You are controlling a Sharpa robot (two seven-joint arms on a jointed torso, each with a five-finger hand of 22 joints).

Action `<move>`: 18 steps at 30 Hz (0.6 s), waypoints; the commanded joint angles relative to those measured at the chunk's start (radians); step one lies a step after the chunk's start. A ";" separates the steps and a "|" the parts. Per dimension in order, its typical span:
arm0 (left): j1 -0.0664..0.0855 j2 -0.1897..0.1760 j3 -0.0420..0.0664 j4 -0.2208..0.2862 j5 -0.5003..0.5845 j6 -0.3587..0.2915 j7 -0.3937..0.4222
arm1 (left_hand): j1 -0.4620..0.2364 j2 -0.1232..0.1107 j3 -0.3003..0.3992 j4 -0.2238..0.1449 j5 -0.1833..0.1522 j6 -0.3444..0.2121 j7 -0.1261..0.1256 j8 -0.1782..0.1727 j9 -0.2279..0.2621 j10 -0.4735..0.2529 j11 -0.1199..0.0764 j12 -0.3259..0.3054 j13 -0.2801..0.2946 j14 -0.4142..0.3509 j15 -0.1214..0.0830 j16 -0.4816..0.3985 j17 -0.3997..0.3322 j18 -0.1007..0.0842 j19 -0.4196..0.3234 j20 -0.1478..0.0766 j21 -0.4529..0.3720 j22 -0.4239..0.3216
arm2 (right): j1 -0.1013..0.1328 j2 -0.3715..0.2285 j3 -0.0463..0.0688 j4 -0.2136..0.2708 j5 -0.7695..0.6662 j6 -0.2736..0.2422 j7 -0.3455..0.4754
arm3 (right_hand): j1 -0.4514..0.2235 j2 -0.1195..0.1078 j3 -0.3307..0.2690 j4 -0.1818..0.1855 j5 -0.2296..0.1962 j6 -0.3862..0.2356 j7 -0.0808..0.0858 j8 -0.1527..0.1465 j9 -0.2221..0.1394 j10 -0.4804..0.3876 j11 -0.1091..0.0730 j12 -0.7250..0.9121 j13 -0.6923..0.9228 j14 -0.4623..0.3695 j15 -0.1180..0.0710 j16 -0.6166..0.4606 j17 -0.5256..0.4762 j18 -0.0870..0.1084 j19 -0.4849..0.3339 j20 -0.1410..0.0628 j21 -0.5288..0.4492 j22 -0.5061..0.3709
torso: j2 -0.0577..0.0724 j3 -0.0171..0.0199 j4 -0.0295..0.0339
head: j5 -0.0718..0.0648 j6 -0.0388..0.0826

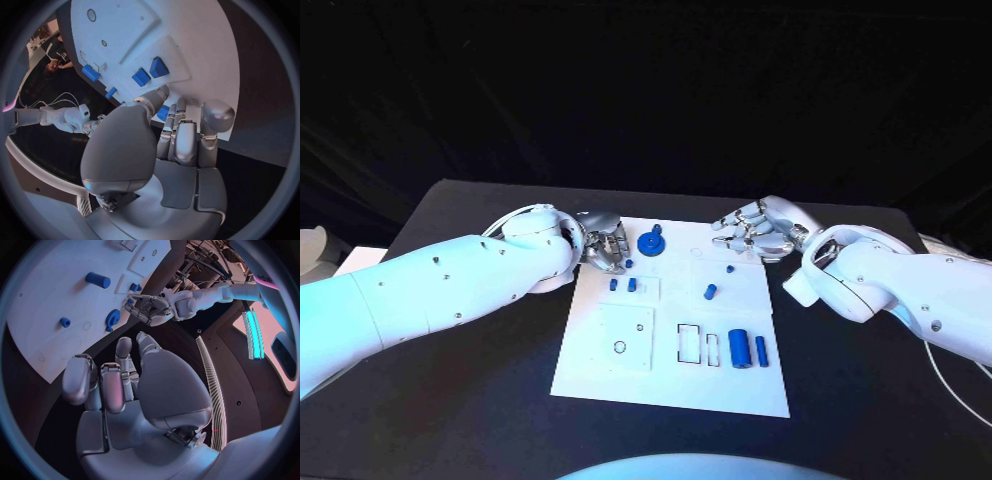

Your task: Assemble the parts on the task board

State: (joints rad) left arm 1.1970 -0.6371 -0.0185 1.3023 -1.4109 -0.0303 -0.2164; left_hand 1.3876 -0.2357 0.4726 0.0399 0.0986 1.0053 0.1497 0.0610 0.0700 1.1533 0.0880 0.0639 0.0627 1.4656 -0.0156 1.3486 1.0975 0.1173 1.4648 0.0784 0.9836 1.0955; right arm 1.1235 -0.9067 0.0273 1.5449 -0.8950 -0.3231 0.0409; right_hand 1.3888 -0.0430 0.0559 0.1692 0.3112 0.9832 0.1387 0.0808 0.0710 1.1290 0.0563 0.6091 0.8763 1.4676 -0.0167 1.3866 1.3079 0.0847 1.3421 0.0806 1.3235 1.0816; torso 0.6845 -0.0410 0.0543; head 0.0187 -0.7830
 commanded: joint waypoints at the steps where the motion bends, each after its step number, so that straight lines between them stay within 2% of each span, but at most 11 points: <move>1: -0.001 -0.023 0.001 0.013 0.085 -0.001 0.022 | -0.002 0.006 -0.006 -0.001 0.003 -0.006 0.003 0.003 -0.002 -0.015 0.001 -0.001 0.001 0.023 0.010 -0.005 -0.002 -0.003 0.012 0.006 -0.005 -0.002 | -0.001 -0.001 0.000 -0.016 -0.113 0.012 -0.049 | 0.045 -0.001 0.043 -0.011 -0.021 0.023 0.005 0.007 0.001 -0.044 -0.003 -0.104 -0.092 0.023 -0.008 -0.036 -0.013 0.022 -0.020 -0.001 -0.030 -0.048 | -0.001 -0.0003 0.0005 | -0.002 0.001; 4: 0.003 -0.058 0.004 0.029 0.242 -0.046 0.101 | 0.004 0.012 -0.010 -0.006 0.003 0.001 0.005 0.007 -0.002 -0.033 0.005 -0.001 0.000 0.021 0.014 -0.005 -0.005 -0.001 0.008 0.009 -0.019 -0.011 | -0.001 -0.003 0.000 -0.036 -0.219 0.016 -0.077 | 0.083 -0.016 0.105 -0.024 -0.050 0.042 0.012 0.009 0.000 -0.064 0.008 -0.240 -0.229 0.024 -0.001 -0.060 -0.037 0.023 -0.018 0.001 -0.041 -0.062 | -0.001 -0.0002 0.0013 | -0.005 0.003; 6: 0.005 -0.077 0.005 0.035 0.367 -0.084 0.168 | 0.008 0.023 -0.012 -0.007 0.004 0.015 0.011 0.011 -0.001 -0.049 0.011 0.002 0.001 0.014 0.020 -0.015 -0.022 0.006 -0.006 0.013 -0.065 -0.046 | -0.001 -0.004 0.000 -0.044 -0.289 0.021 -0.094 | 0.093 -0.031 0.148 -0.029 -0.063 0.055 0.015 0.011 0.000 -0.053 0.015 -0.318 -0.318 0.027 0.004 -0.070 -0.047 0.024 -0.013 0.005 -0.045 -0.065 | -0.002 -0.0001 0.0019 | -0.008 0.004; 8: 0.006 -0.099 0.006 0.043 0.568 -0.129 0.263 | 0.006 0.038 -0.012 -0.002 0.004 0.028 0.016 0.016 0.000 -0.052 0.016 0.007 0.002 -0.006 0.023 -0.046 -0.078 0.016 -0.027 0.018 -0.131 -0.095 | -0.001 -0.004 0.000 -0.052 -0.385 0.032 -0.117 | 0.098 -0.048 0.185 -0.036 -0.071 0.067 0.016 0.011 -0.001 -0.034 0.016 -0.376 -0.389 0.032 0.006 -0.074 -0.050 0.023 -0.006 0.008 -0.045 -0.064 | -0.002 -0.0001 0.0025 | -0.011 0.005; 11: 0.007 -0.128 0.005 0.059 0.924 -0.156 0.361 | 0.002 0.067 -0.006 0.009 0.004 0.040 0.025 0.015 -0.002 -0.058 0.022 0.020 0.003 -0.110 0.031 -0.180 -0.301 0.054 -0.124 0.029 -0.377 -0.274 | -0.001 -0.003 0.000 -0.057 -0.517 0.051 -0.152 | 0.094 -0.073 0.232 -0.042 -0.091 0.082 0.008 0.006 -0.002 -0.007 0.013 -0.439 -0.476 0.036 0.006 -0.079 -0.054 0.022 0.002 0.009 -0.045 -0.062 | 0.000 -0.0013 0.0018 | -0.014 0.009; 12: 0.008 -0.136 0.005 0.064 1.050 -0.149 0.377 | 0.008 0.076 0.002 0.009 0.005 0.044 0.025 0.017 -0.002 -0.051 0.023 0.028 0.004 -0.143 0.029 -0.219 -0.362 0.061 -0.148 0.030 -0.416 -0.301 | -0.002 -0.003 0.000 -0.058 -0.555 0.058 -0.163 | 0.091 -0.078 0.244 -0.043 -0.098 0.086 0.005 0.006 -0.001 -0.001 0.013 -0.450 -0.495 0.036 0.004 -0.082 -0.056 0.021 0.003 0.009 -0.045 -0.062 | 0.000 -0.0019 0.0015 | -0.015 0.010; 14: 0.008 -0.152 0.002 0.075 1.242 -0.141 0.403 | 0.024 0.091 0.019 0.000 0.007 0.055 0.028 0.022 0.000 -0.037 0.021 0.042 0.006 -0.176 0.028 -0.255 -0.420 0.063 -0.164 0.029 -0.428 -0.307 | -0.005 -0.001 0.000 -0.058 -0.627 0.071 -0.186 | 0.086 -0.088 0.260 -0.045 -0.115 0.090 0.001 0.002 -0.002 0.007 0.013 -0.467 -0.525 0.036 0.004 -0.086 -0.060 0.022 0.005 0.009 -0.046 -0.063 | 0.000 -0.0028 0.0008 | -0.020 0.011; 17: 0.008 -0.170 0.000 0.089 1.374 -0.137 0.423 | 0.020 0.092 0.020 -0.001 0.009 0.064 0.027 0.028 0.001 -0.022 0.017 0.056 0.008 -0.192 0.029 -0.270 -0.446 0.064 -0.173 0.029 -0.436 -0.311 | -0.008 0.001 0.000 -0.058 -0.697 0.086 -0.208 | 0.077 -0.101 0.288 -0.046 -0.142 0.096 -0.004 -0.004 -0.002 0.020 0.012 -0.488 -0.568 0.036 0.003 -0.093 -0.068 0.021 0.008 0.010 -0.047 -0.063 | 0.000 -0.0021 0.0008 | -0.032 0.010; 18: 0.008 -0.179 -0.001 0.100 1.421 -0.138 0.432 | 0.012 0.092 0.017 0.002 0.009 0.067 0.026 0.031 0.001 -0.017 0.016 0.063 0.008 -0.198 0.029 -0.275 -0.456 0.064 -0.177 0.029 -0.440 -0.313 | -0.011 0.003 0.000 -0.057 -0.730 0.095 -0.218 | 0.071 -0.108 0.309 -0.048 -0.150 0.099 -0.007 -0.007 -0.002 0.032 0.012 -0.499 -0.596 0.037 0.001 -0.096 -0.070 0.021 0.010 0.010 -0.048 -0.064 | -0.001 -0.0032 0.0012 | -0.037 0.011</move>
State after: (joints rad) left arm 1.2038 -0.8112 -0.0197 1.3897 -0.4483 -0.1454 0.1101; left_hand 1.4064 -0.1435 0.4898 0.0373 0.1035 1.0635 0.1752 0.0876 0.0702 1.1282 0.1028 0.1228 0.0696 1.2740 0.0136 1.0786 0.6484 0.1649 1.2941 0.1087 0.5495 0.7839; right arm 1.1153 -0.9059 0.0277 1.4867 -1.4300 -0.2817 -0.1109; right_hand 1.4602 -0.1375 0.3524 0.1222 0.1664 1.0792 0.1393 0.0796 0.0697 1.1516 0.0694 0.1172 0.2980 1.4682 -0.0161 1.2956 1.2393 0.1000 1.3469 0.0914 1.2816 1.0185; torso 0.6838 -0.0430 0.0556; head -0.0080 -0.7730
